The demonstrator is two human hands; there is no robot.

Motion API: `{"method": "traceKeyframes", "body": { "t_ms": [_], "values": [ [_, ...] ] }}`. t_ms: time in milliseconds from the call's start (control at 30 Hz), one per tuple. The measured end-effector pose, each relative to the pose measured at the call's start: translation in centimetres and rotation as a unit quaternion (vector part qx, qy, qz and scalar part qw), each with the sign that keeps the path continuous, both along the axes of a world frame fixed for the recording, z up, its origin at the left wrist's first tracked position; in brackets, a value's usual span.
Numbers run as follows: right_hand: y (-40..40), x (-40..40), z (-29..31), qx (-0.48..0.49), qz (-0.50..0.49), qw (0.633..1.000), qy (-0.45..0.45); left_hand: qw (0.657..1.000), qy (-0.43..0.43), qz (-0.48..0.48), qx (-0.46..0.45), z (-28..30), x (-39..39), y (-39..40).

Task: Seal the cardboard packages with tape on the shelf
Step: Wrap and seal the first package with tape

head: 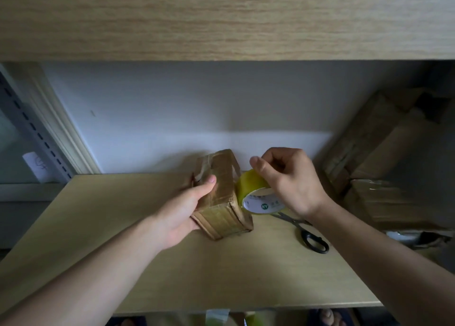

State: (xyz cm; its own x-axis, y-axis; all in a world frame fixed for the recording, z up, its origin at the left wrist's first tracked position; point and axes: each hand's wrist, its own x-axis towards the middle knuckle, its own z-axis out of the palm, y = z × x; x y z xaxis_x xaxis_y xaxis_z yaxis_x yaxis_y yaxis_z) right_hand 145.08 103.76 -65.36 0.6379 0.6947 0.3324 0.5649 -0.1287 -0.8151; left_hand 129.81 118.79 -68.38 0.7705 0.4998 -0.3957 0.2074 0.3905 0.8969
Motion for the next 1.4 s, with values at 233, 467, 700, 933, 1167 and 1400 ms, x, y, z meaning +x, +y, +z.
{"method": "traceKeyframes", "body": {
  "t_ms": [233, 467, 700, 933, 1167, 1400],
  "values": [
    [1.4, -1.6, 0.2, 0.044, 0.020, 0.998, 0.039, 0.963, 0.078, 0.036, 0.255, 2.4, 0.8, 1.7],
    [1.8, -2.1, -0.4, 0.062, 0.102, 0.988, 0.098, 0.955, 0.144, 0.044, 0.256, 2.2, 0.8, 2.9],
    [1.8, -1.3, 0.1, 0.031, 0.243, 0.932, 0.267, 0.983, 0.066, 0.035, 0.168, 0.3, -0.5, 3.6],
    [0.1, 0.2, 1.9, -0.049, 0.210, 0.975, 0.048, 0.990, 0.049, 0.041, 0.128, -1.0, -0.5, 3.5],
    [-2.3, 2.7, 0.1, -0.190, 0.172, 0.965, -0.049, 0.995, 0.052, 0.021, 0.079, -2.2, -0.7, 3.7],
    [-2.6, 3.4, -0.9, -0.166, 0.195, 0.966, -0.030, 0.996, 0.038, -0.017, 0.080, -2.4, -0.6, 4.0]
  ]
}}
